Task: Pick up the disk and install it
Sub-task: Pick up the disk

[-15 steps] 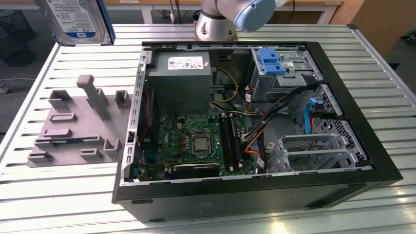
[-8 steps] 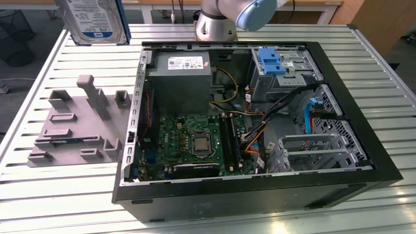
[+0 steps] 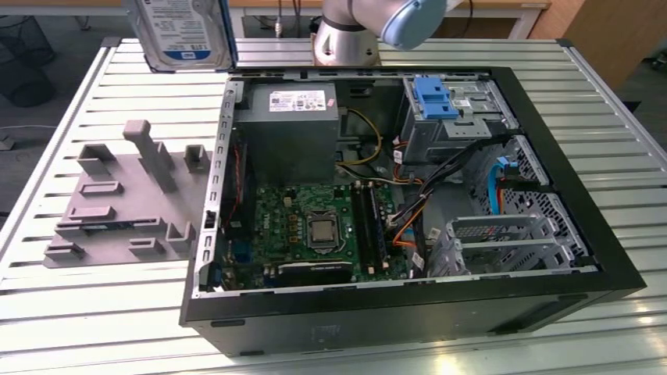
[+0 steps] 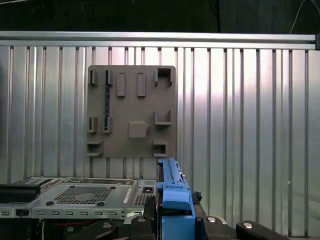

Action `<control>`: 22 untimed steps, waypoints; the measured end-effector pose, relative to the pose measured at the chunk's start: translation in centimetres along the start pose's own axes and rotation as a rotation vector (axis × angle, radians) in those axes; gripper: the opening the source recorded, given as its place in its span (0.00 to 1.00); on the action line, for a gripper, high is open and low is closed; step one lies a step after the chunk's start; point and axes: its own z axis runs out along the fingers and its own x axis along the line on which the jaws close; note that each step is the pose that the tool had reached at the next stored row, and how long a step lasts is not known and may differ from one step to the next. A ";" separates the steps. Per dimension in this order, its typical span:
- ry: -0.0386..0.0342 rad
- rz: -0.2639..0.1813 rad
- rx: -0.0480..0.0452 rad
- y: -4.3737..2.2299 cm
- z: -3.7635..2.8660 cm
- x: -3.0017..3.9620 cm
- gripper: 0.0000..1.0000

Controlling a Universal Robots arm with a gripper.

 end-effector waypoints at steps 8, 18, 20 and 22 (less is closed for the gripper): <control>-0.0003 0.000 0.0001 -3.64 -0.01 -0.02 0.36; -0.0003 0.000 0.0000 -8.20 -0.03 -0.05 0.36; -0.0003 0.000 0.0001 -9.10 -0.03 -0.05 0.36; -0.0003 0.000 0.0002 -10.00 -0.03 -0.06 0.36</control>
